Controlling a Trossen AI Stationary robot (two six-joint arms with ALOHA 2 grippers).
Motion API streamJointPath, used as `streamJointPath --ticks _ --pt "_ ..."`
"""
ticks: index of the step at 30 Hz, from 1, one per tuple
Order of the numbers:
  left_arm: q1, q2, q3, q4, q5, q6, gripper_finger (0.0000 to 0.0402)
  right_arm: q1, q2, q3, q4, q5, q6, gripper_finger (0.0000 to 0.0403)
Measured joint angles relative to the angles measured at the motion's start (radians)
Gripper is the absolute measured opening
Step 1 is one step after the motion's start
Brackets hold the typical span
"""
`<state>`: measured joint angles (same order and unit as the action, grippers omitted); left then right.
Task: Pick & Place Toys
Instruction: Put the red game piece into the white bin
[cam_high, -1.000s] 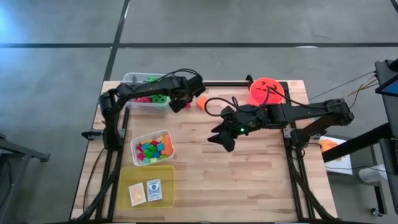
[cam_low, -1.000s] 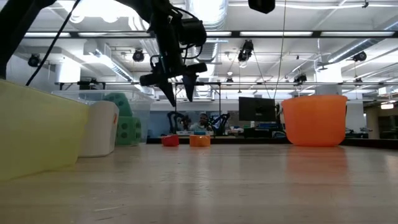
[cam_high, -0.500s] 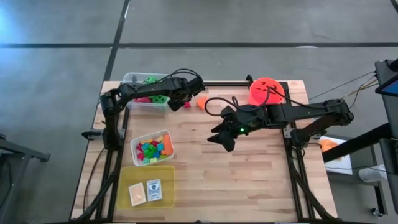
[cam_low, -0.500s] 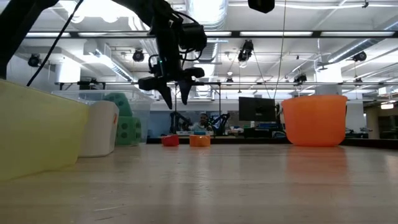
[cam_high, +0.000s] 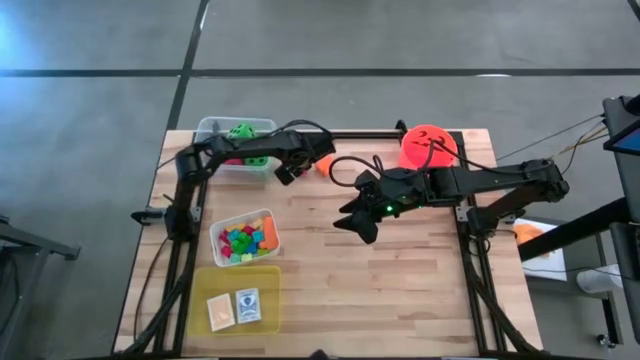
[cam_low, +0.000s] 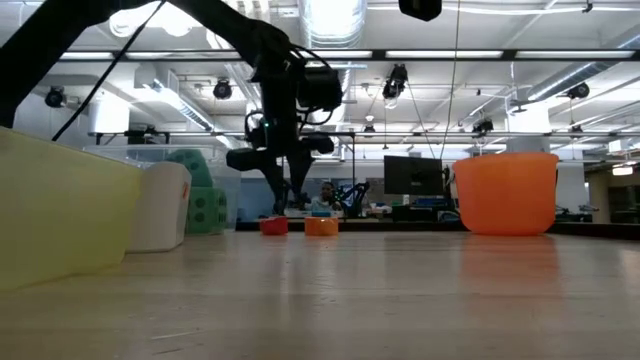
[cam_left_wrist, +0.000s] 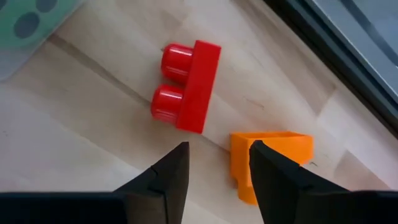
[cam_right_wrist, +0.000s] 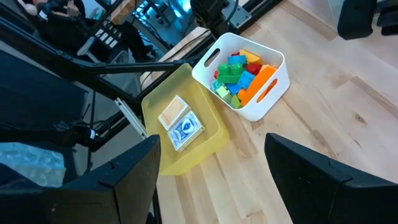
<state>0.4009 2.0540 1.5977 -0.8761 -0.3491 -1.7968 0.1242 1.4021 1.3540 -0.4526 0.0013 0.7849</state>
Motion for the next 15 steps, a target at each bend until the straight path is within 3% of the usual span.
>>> streamJointPath --ticks 7,15 --pt "0.004 0.021 0.0 -0.035 0.011 -0.104 0.0157 0.0 0.0 0.0 0.0 0.0 0.0 0.0281" --pt "0.011 0.019 0.0 -0.041 -0.012 -0.123 0.0157 0.0 0.0 0.0 0.0 0.0 0.0 0.0281"
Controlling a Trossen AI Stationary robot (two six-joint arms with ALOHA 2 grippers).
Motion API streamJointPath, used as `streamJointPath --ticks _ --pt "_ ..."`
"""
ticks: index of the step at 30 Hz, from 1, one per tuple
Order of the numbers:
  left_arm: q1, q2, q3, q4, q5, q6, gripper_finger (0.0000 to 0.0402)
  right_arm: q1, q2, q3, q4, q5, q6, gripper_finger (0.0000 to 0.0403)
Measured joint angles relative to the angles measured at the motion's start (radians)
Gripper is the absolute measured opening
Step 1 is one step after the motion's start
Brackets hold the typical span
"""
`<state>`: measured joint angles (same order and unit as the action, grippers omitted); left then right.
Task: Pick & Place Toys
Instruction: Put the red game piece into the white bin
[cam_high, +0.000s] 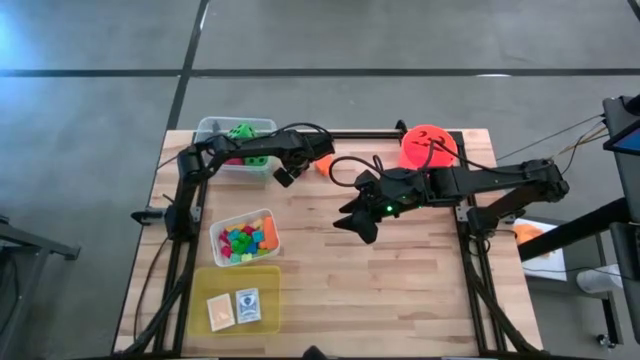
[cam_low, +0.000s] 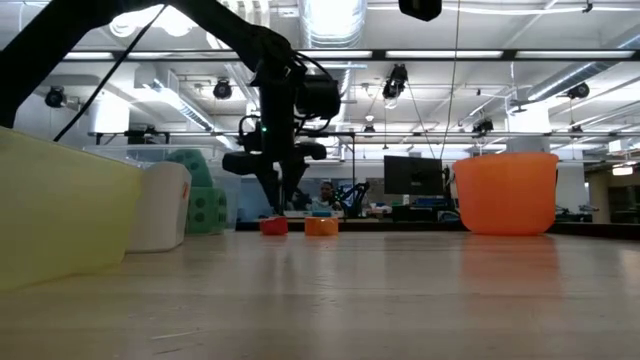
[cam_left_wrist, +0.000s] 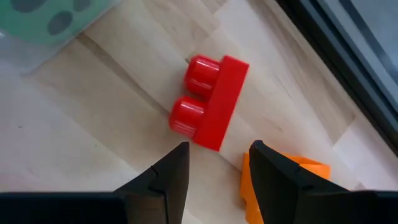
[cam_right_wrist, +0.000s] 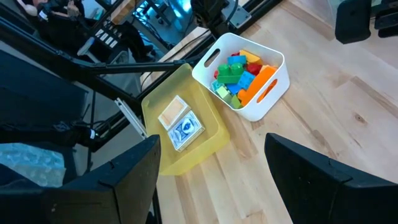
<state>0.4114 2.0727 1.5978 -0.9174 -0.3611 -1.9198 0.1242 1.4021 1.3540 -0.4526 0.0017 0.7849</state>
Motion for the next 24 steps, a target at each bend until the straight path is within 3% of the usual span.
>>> streamJointPath --ticks 17,24 --pt "0.006 0.045 0.005 -0.002 -0.017 -0.01 0.0156 0.0 0.0 0.0 -0.001 0.0 0.0 0.0281" --pt "0.037 0.083 0.005 -0.005 0.077 0.001 0.0156 0.0 0.0 0.0 -0.002 0.0 0.0 0.0281"
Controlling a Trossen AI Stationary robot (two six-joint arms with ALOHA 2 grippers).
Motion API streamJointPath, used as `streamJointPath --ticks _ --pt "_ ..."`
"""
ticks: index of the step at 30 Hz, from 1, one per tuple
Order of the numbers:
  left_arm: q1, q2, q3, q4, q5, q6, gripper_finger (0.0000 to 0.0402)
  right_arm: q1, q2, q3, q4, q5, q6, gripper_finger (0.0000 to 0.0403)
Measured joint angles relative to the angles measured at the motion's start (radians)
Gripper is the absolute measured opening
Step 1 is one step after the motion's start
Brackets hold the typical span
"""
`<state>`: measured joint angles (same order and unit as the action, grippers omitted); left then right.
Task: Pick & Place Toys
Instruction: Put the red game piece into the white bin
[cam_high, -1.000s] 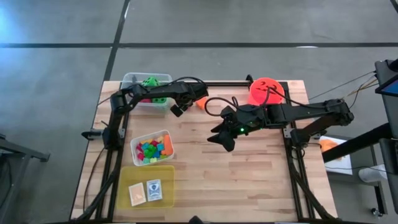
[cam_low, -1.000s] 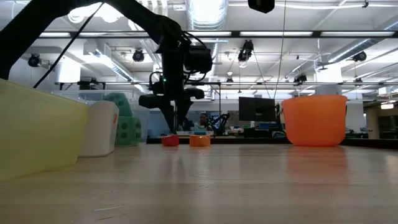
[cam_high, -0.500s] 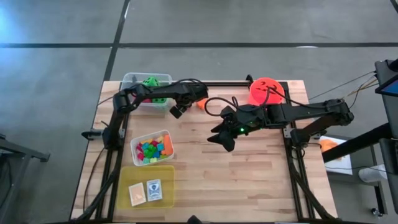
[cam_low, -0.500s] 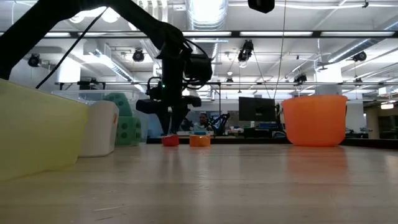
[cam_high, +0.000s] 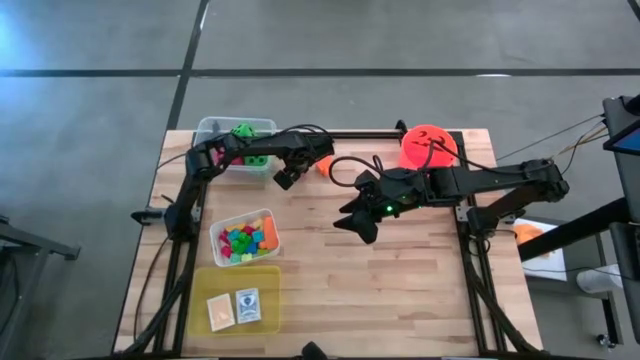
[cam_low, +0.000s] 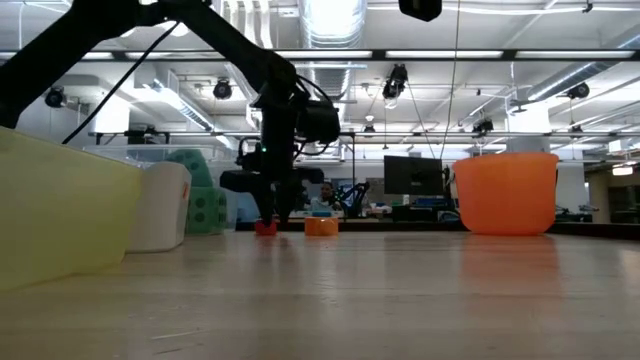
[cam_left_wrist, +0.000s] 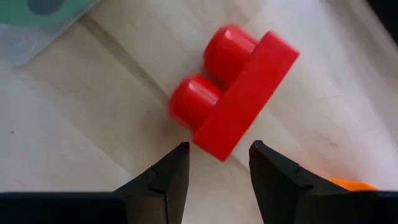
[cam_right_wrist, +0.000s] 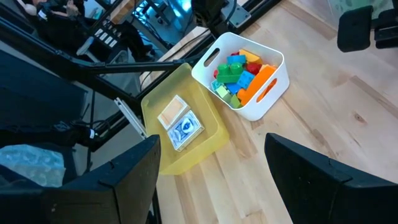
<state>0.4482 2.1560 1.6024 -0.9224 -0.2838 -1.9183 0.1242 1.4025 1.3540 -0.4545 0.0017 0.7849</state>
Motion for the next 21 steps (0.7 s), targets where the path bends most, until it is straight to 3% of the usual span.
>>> streamJointPath --ticks 21 --pt "0.005 0.012 0.009 -0.081 0.003 -0.076 0.0156 0.0 0.0 0.0 -0.004 0.0 0.0 0.0281"
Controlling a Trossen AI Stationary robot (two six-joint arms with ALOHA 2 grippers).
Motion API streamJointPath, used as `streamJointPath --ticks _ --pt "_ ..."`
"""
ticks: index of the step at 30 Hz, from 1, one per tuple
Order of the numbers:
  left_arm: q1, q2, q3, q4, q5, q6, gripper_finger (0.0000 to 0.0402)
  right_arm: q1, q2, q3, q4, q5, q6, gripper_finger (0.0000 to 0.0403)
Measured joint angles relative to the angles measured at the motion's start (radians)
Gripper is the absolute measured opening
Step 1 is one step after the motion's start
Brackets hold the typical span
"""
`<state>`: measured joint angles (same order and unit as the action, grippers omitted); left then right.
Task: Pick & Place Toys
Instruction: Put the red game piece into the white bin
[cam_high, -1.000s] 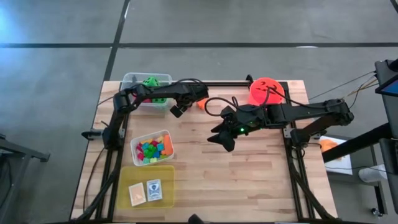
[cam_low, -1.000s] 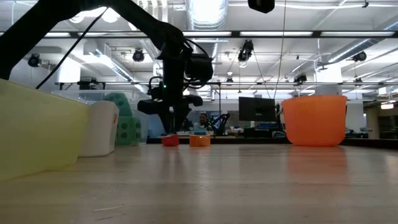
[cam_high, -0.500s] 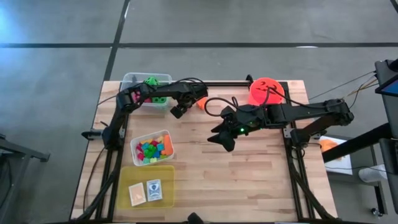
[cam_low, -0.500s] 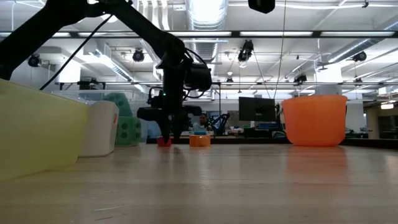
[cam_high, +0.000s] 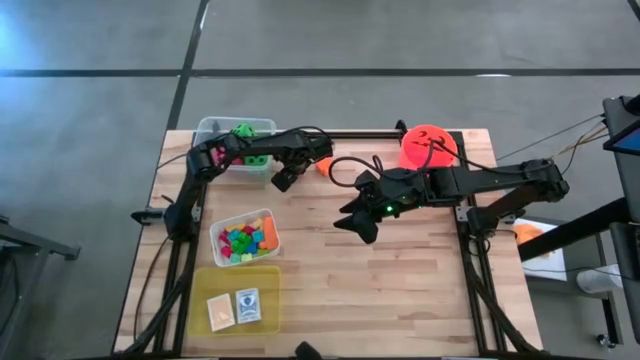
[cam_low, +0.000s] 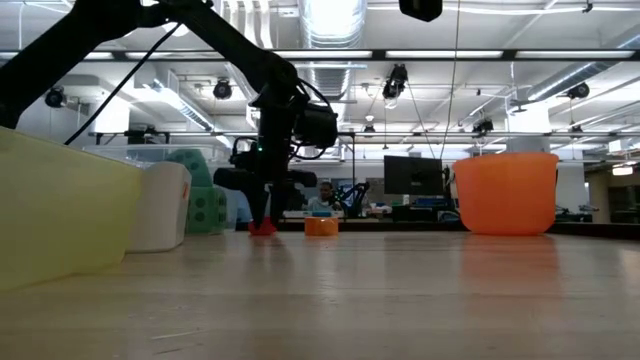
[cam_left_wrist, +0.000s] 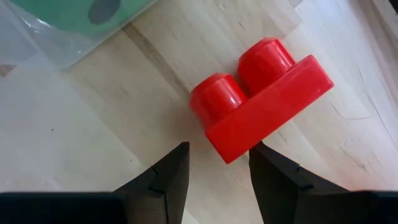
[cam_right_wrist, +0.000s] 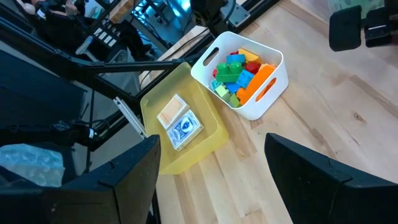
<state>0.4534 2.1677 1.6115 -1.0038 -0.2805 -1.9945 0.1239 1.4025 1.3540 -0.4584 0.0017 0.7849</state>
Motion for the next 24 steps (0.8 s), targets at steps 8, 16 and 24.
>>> streamJointPath --ticks 8,16,24 --pt "0.0 -0.002 0.0 -0.023 -0.007 -0.029 0.0156 0.0 0.0 0.0 0.0 0.0 0.0 0.0281" --pt "0.0 -0.002 0.0 -0.023 -0.008 -0.048 0.0145 0.0 0.0 0.0 0.0 0.0 0.0 0.0281" --pt "0.0 -0.002 0.0 -0.052 -0.026 -0.048 0.0033 0.0 0.0 0.0 0.0 0.0 0.0 0.0281"
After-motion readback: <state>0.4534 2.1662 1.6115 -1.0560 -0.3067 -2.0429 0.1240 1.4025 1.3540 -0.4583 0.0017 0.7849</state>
